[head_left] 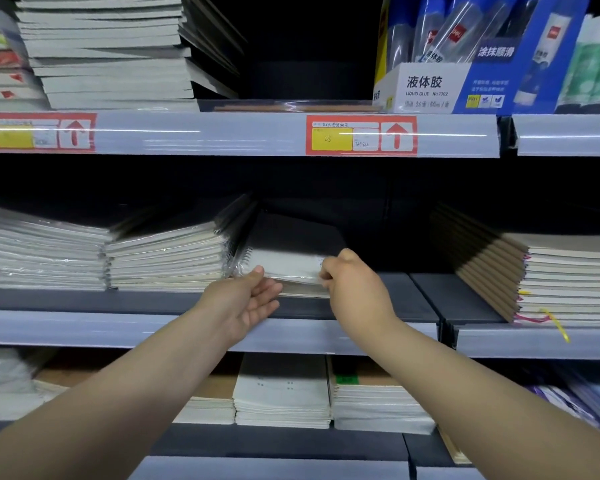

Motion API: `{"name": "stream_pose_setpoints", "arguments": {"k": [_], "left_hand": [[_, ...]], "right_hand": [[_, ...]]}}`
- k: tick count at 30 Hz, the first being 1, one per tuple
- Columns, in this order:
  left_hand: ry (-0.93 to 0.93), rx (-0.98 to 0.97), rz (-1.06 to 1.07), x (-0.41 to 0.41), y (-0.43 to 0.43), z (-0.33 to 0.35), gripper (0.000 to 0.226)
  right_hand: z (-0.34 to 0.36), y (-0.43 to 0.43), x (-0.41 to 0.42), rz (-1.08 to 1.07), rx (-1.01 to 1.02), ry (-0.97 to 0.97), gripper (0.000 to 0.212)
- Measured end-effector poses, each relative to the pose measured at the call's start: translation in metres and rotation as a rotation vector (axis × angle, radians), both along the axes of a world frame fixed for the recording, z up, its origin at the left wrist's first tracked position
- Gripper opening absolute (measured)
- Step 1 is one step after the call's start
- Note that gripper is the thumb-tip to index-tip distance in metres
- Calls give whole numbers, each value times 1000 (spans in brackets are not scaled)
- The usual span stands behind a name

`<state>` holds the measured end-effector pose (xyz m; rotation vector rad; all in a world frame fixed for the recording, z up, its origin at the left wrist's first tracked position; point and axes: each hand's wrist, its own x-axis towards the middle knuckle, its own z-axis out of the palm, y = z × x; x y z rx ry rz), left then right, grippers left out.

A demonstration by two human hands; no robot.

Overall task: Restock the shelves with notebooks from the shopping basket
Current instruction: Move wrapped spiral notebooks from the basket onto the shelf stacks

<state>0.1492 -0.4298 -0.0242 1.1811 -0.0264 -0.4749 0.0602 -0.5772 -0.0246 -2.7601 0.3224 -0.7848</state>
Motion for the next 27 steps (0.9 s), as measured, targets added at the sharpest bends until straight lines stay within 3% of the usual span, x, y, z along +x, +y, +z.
{"name": "stream_pose_setpoints", "arguments": {"k": [14, 20, 24, 27], "left_hand": [[-1, 73, -8, 16, -3, 3, 16], [0, 74, -115, 10, 8, 8, 37], [28, -43, -176, 5, 21, 8, 58], [51, -101, -205, -1, 29, 5, 68]], "right_hand": [[-2, -7, 21, -32, 13, -47, 20], [5, -9, 22, -31, -93, 127, 6], [9, -11, 14, 79, 166, 171, 50], [9, -1, 5, 78, 331, 149, 61]]}}
